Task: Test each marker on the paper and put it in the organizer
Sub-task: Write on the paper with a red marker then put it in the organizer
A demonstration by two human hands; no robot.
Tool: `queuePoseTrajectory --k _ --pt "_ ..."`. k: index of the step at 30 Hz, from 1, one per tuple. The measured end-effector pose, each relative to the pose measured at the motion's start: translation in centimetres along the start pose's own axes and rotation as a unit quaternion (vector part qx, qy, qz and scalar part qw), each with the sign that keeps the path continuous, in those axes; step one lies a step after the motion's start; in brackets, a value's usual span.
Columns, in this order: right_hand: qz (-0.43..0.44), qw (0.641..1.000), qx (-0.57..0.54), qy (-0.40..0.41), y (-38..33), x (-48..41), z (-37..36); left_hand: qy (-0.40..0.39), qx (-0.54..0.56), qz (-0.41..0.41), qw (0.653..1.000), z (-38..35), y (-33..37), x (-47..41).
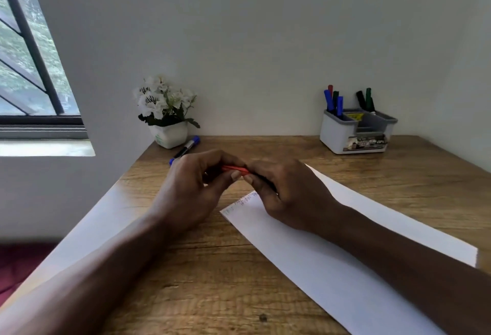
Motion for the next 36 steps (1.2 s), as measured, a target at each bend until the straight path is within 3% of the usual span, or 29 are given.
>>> queuePoseTrajectory --k 6,11,15,19,21,23,26,28,32,36 --pt "-0.014 1.0 0.008 0.018 -0.1 0.1 0.6 0.02 -0.001 -0.021 1.0 0.3 -0.1 0.1" --pt "-0.088 0.996 0.028 -0.008 1.6 -0.2 1.6 0.106 -0.005 0.026 0.994 1.6 -1.2 0.0" --pt "-0.131 0.991 -0.039 0.002 3.6 0.2 2.5 0.107 -0.075 0.079 0.988 3.0 -2.2 0.2" --pt "-0.162 0.979 -0.123 0.008 3.8 0.1 2.1 0.076 -0.074 0.118 0.987 2.9 -2.3 0.2" --pt "-0.235 0.934 -0.268 0.039 3.5 -0.2 2.1 0.061 -0.086 0.132 0.986 2.8 -2.1 0.2" --pt "-0.311 0.833 -0.452 0.078 3.9 -0.4 2.4 0.047 -0.11 0.141 0.983 2.7 -2.1 0.0" --pt "-0.304 0.677 -0.664 0.089 5.3 -0.3 3.2 0.031 -0.17 0.164 0.971 2.5 -2.5 -0.2" --pt "-0.278 0.632 -0.719 0.085 6.2 0.0 3.5 0.014 -0.207 0.178 0.962 2.3 -2.6 -0.4" --pt "-0.288 0.64 -0.706 0.094 7.0 0.5 3.4 0.001 -0.245 0.184 0.952 2.0 -2.2 -0.4" --pt "-0.345 0.709 -0.61 0.085 5.9 0.5 2.7 -0.013 -0.258 0.213 0.942 2.3 -2.5 -0.3"
Point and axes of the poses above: each hand's wrist, its own x-axis away from the middle knuckle, its own z-axis out of the back of the hand, y = z × x, the point moved 3 cm from there along -x, towards the middle knuckle, and after that the axes turned 10 degrees about x, right-handed, at the moved point
